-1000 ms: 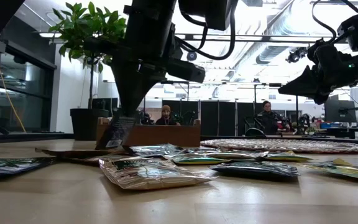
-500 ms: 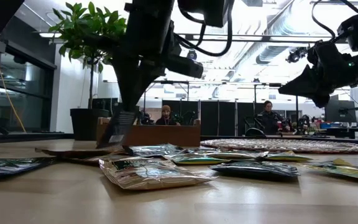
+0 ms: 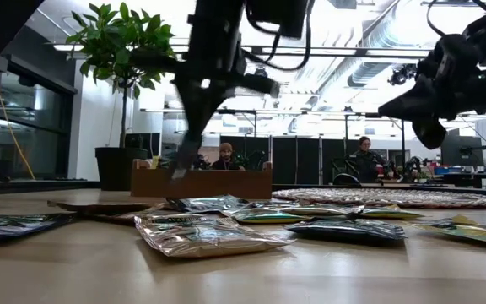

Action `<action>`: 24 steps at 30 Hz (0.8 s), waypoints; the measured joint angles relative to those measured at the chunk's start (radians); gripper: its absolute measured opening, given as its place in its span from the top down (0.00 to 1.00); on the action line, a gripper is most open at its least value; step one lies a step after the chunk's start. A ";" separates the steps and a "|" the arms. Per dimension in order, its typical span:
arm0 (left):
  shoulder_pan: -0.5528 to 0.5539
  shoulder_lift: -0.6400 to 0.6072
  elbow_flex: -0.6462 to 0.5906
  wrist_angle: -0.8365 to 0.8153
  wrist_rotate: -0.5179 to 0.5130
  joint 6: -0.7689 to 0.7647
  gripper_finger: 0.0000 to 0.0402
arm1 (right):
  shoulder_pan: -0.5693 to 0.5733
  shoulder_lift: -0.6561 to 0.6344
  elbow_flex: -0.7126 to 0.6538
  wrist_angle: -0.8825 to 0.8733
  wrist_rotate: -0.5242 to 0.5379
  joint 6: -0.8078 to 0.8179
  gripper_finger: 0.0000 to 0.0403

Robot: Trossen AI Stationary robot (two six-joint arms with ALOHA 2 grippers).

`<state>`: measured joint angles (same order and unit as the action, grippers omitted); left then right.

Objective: Pick & Place Tea
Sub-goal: Put the blue tea bag into the right section of the wooden organizer

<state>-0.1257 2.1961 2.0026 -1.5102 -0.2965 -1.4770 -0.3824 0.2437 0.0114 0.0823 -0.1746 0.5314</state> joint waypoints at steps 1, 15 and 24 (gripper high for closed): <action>0.011 -0.003 0.002 0.029 -0.001 0.003 1.00 | 0.022 0.000 0.001 0.001 0.020 -0.011 0.99; 0.160 -0.014 0.000 0.435 0.105 0.033 1.00 | 0.418 0.253 0.005 0.192 0.526 -0.155 0.99; 0.220 -0.014 0.000 0.639 0.149 -0.012 1.00 | 0.462 0.506 0.007 0.449 0.573 -0.211 0.99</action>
<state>0.0944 2.1818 2.0026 -0.8715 -0.1479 -1.4890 0.0795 0.7499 0.0185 0.5314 0.3985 0.3207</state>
